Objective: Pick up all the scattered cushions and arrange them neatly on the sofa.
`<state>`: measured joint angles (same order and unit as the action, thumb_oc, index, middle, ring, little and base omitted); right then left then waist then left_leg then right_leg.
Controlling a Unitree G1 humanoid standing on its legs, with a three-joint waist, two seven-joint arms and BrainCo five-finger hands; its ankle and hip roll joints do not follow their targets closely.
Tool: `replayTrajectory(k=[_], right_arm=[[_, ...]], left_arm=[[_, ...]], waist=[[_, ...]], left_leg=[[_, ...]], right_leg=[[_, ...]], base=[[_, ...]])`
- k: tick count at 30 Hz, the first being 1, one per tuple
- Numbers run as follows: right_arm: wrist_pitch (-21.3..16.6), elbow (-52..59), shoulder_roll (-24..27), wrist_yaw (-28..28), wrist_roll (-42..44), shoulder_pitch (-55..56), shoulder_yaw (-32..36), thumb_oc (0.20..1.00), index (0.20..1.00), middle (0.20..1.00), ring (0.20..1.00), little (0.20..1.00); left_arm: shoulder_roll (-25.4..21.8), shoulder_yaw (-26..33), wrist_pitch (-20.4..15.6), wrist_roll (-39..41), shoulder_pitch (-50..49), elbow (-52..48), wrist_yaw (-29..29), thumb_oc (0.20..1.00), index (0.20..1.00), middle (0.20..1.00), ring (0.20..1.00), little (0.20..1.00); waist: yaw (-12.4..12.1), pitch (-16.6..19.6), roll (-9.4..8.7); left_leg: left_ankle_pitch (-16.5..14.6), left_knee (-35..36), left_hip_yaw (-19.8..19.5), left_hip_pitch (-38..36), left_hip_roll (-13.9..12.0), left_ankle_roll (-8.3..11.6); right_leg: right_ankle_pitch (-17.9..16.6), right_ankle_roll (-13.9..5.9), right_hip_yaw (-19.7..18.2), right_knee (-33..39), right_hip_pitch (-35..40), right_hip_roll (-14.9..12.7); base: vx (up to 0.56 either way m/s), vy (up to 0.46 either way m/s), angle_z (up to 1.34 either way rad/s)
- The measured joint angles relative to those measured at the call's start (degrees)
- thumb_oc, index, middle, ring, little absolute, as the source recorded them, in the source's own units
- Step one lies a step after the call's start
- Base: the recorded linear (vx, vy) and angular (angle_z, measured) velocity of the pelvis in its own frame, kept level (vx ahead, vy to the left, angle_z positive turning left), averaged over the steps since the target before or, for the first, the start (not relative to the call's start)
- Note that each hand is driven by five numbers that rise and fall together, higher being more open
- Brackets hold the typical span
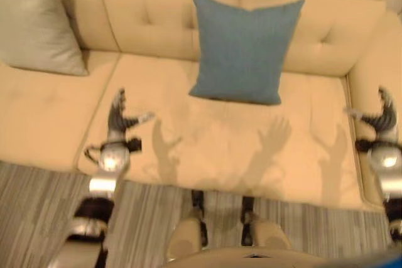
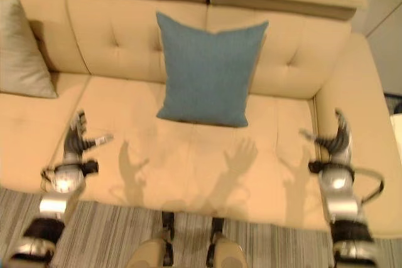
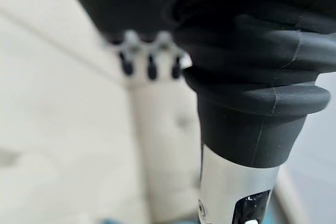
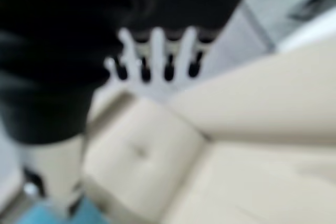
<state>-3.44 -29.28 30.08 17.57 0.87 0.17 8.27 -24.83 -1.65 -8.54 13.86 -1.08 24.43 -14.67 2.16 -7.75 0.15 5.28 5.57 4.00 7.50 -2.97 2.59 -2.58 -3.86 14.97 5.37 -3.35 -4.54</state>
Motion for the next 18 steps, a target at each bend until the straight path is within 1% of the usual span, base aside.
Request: replayTrajectory(k=[2, 3, 4, 6, 7, 9, 10, 11, 12, 13, 14, 16, 17, 18], right_arm=[[-0.35, -1.37, -1.31, -1.14, -0.07, 1.07, 0.18, 1.0, 1.0, 1.0, 1.0, 1.0], [-0.45, -2.08, -2.47, -1.85, -0.08, 1.86, 0.0, 1.0, 1.0, 1.0, 1.0, 1.0], [-0.54, -3.13, -3.23, -3.07, -0.11, 3.15, -0.79, 1.0, 1.0, 1.0, 1.0, 1.0], [-0.63, -6.04, -3.94, -4.39, -0.58, 4.33, -2.28, 1.0, 1.0, 1.0, 1.0, 1.0], [-0.54, -8.22, -4.67, -5.86, -1.38, 5.09, -3.73, 1.0, 1.0, 1.0, 1.0, 1.0], [-0.93, -11.87, -5.05, -7.04, -2.28, 5.39, -5.49, 1.0, 1.0, 1.0, 1.0, 1.0], [-0.74, -17.27, -5.19, -8.33, -2.29, 4.33, -6.95, 1.0, 1.0, 1.0, 1.0, 1.0], [-0.8, -19.24, -5.48, -8.57, -2.3, 4.43, -6.98, 1.0, 1.0, 1.0, 1.0, 1.0], [-1.19, -26.75, -5.84, -8.83, -2.46, 2.72, -10.09, 1.0, 1.0, 1.0, 1.0, 1.0], [-0.31, -29.41, -6.25, -9.59, -3.01, 1.9, -11.93, 1.0, 1.0, 1.0, 1.0, 1.0], [-0.05, -29.44, -7.53, -10.06, -3.46, 2.86, -12.0, 1.0, 1.0, 1.0, 1.0, 1.0], [0.04, -29.29, -9.06, -10.59, -3.51, 3.47, -12.02, 1.0, 1.0, 1.0, 1.0, 1.0], [0.0, -29.17, -10.07, -10.47, -3.5, 4.39, -12.08, 1.0, 1.0, 1.0, 1.0, 1.0], [0.22, -29.29, -10.45, -10.61, -3.51, 5.03, -12.27, 1.0, 1.0, 1.0, 1.0, 1.0]], left_arm=[[0.39, 0.8, 0.39, -1.28, -2.13, 0.25, 1.36, 1.0, 1.0, 1.0, 1.0, 1.0], [1.72, 1.65, 0.39, -2.24, -3.03, 1.08, 2.22, 1.0, 1.0, 1.0, 1.0, 1.0], [2.81, 1.51, 0.56, -2.68, -4.44, 2.36, 3.28, 1.0, 1.0, 1.0, 1.0, 1.0], [4.34, 1.67, 0.47, -4.54, -5.48, 6.71, 4.4, 1.0, 1.0, 1.0, 1.0, 1.0], [4.78, 0.96, 0.85, -5.65, -6.73, 11.13, 5.63, 1.0, 1.0, 1.0, 1.0, 1.0], [6.02, 0.43, 1.07, -7.56, -6.44, 18.32, 6.22, 1.0, 1.0, 1.0, 1.0, 1.0], [6.64, -0.89, 2.55, -8.88, -6.44, 24.45, 7.3, 1.0, 1.0, 1.0, 1.0, 1.0], [6.87, -1.85, 3.06, -8.99, -7.43, 26.21, 8.07, 1.0, 1.0, 1.0, 1.0, 1.0], [8.12, -3.24, 2.57, -10.58, -5.87, 34.81, 8.12, 1.0, 1.0, 1.0, 1.0, 1.0], [8.88, -4.29, 3.84, -11.31, -3.95, 39.23, 8.3, 1.0, 1.0, 1.0, 1.0, 1.0], [9.58, -5.16, 4.44, -11.38, -4.22, 39.42, 8.38, 1.0, 1.0, 1.0, 1.0, 1.0], [10.24, -5.94, 4.4, -12.39, -4.44, 38.33, 8.42, 1.0, 1.0, 1.0, 1.0, 1.0], [10.51, -7.21, 4.22, -13.44, -3.96, 37.5, 8.19, 1.0, 1.0, 1.0, 1.0, 1.0], [10.85, -7.47, 4.19, -13.48, -3.26, 37.39, 8.28, 1.0, 1.0, 1.0, 1.0, 1.0]], waist=[[-0.71, 1.02, 0.12], [-1.04, 1.85, 0.2], [-1.51, 3.14, 0.37], [-1.79, 4.55, 0.38], [-1.65, 5.41, 0.29], [-1.7, 6.33, 0.08], [-1.75, 6.36, -0.15], [-1.82, 6.38, -0.3], [-1.83, 6.64, -0.42], [-1.87, 6.75, -0.43], [-1.93, 6.98, -0.6], [-2.1, 7.01, -0.63], [-3.13, 7.24, -0.44], [-3.25, 7.46, -0.57]], left_leg=[[-0.06, -0.01, -0.07, -0.29, -0.04, -0.11], [0.03, -0.01, -0.08, -0.99, -0.05, 0.05], [-0.14, -0.01, -0.32, -1.73, 0.02, -0.04], [0.01, -0.02, -0.52, -2.94, 0.1, -0.39], [-0.16, -0.01, -1.07, -3.48, 0.11, -0.35], [-0.14, -0.03, -1.3, -3.93, 0.06, -0.38], [-0.24, -0.02, -1.34, -4.83, 0.04, -0.38], [-0.45, -0.02, -1.37, -4.65, 0.01, -0.1], [-0.6, -0.01, -1.29, -5.38, 0.03, 0.03], [-0.92, -0.02, -1.31, -5.7, 0.07, -0.3], [-1.08, -0.01, -1.36, -6.06, 0.1, -0.51], [-1.15, -0.01, -1.39, -6.62, 0.09, -0.56], [-1.15, -0.01, -1.6, -6.8, 0.14, -0.57], [-1.15, -0.01, -1.76, -6.93, 0.15, -0.57]], right_leg=[[0.0, -0.02, 0.14, -0.01, 0.35, 0.05], [0.02, -0.04, 0.21, -0.01, 1.1, 0.07], [0.17, -0.18, 0.36, 0.0, 2.02, 0.04], [0.36, -0.37, 0.88, 0.01, 3.37, -0.02], [1.06, -0.73, 1.45, 0.02, 4.39, -0.03], [1.22, -0.72, 1.59, 0.02, 4.74, 0.08], [1.54, -0.52, 1.6, 0.02, 5.67, 0.1], [1.6, -0.47, 1.6, 0.06, 5.74, 0.13], [1.58, -0.48, 1.61, 0.0, 6.25, 0.09], [1.66, -0.44, 1.59, 0.0, 6.89, 0.08], [1.77, -0.31, 1.61, 0.0, 7.26, 0.07], [1.86, -0.24, 1.61, 0.0, 7.8, 0.06], [1.85, -0.25, 1.78, 0.0, 8.14, 0.05], [1.91, -0.28, 1.95, 0.0, 8.31, 0.05]], base=[[0.0, 0.003, 0.04], [-0.03, 0.006, 0.06], [-0.03, 0.006, 0.09], [-0.03, 0.007, 0.12], [-0.04, 0.009, 0.17], [-0.03, 0.003, 0.12], [-0.03, 0.03, 0.02], [-0.03, 0.052, 0.0], [-0.01, 0.058, -0.01], [0.01, 0.032, 0.01], [0.0, 0.0, 0.0], [0.0, 0.0, 0.0], [-0.02, -0.007, 0.07], [-0.02, -0.012, 0.12]])
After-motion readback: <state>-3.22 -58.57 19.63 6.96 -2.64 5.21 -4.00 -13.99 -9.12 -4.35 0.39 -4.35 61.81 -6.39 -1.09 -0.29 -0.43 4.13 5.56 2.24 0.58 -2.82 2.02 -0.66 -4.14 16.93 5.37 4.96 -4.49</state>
